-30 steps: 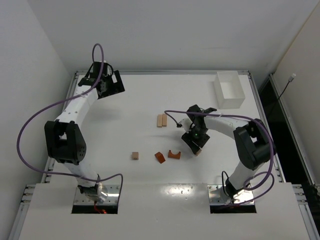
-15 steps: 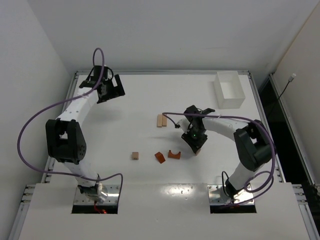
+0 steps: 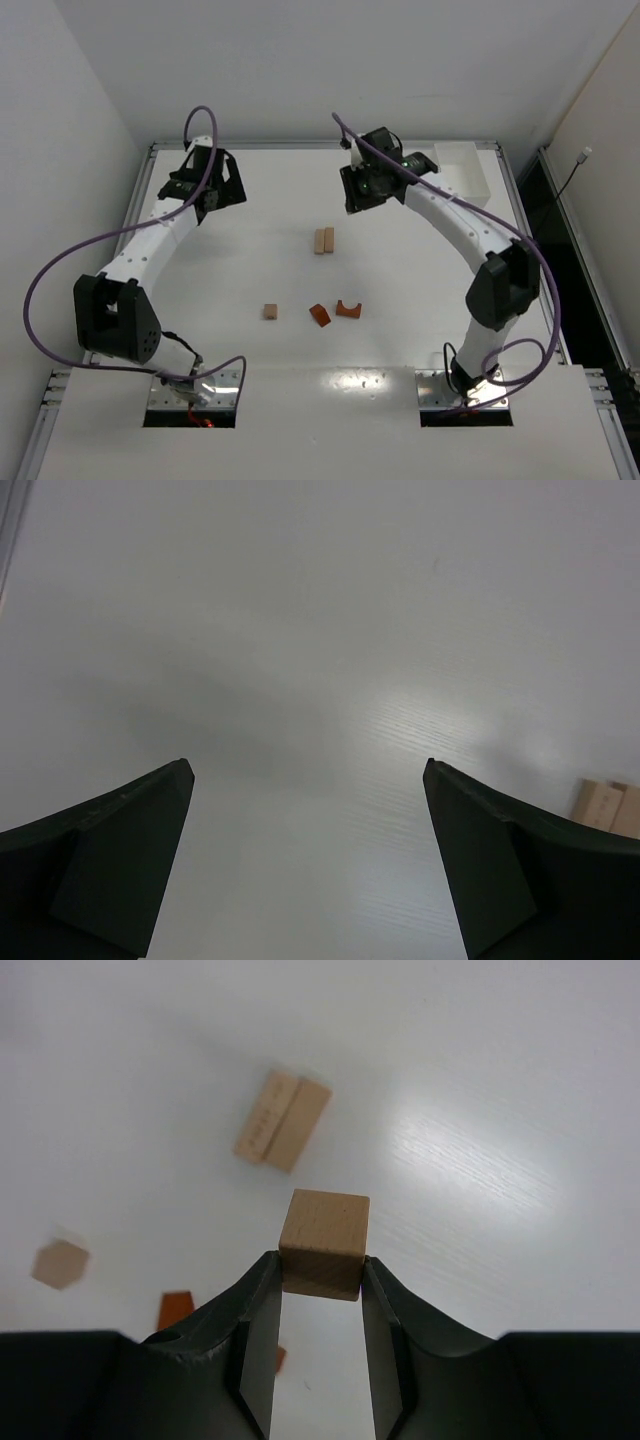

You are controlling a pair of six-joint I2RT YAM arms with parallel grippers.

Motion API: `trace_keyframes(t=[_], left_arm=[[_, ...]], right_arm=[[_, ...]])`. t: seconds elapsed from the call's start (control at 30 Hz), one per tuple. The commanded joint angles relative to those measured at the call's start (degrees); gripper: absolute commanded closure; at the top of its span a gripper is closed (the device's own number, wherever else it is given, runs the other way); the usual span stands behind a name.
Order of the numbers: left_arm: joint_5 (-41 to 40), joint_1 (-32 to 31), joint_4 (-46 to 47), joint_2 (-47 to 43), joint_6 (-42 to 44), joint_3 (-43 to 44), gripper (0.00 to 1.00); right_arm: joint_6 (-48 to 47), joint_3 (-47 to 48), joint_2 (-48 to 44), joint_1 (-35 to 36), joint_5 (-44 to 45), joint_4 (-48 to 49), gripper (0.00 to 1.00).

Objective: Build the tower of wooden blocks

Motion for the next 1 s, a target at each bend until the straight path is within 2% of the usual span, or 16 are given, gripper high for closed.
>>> trace_keyframes(t=[0.0,0.17,0.37,0.57,0.97], left_arm=[[-5.63,2.31,1.4,-1.14,-1.27,1.19,0.0],[-0.87,6.09,0.87,-1.14,-0.05,0.58,0.0],[0.19,6.1,1.49,0.0,1.62,0.05,0.0],[2.56,6.1,1.49,1.75,2.77,0.58,0.0],[5.64,6.1,1.49,3.87,2.25,2.42,0.0]], right_arm=[[9.82,7.93,6.34,0.25,-3.27,-0.49,1.0],[14.31,15.43,13.72,0.25,-6.53,-2.41,1.0],[17.74,23.95,21.82,0.25,-8.72,-4.97,1.0],[18.27,26.77,25.79,2.01,-8.2,-5.58,1.0],[17.13,24.58,30.09,2.54,-6.44,-5.58,1.0]])
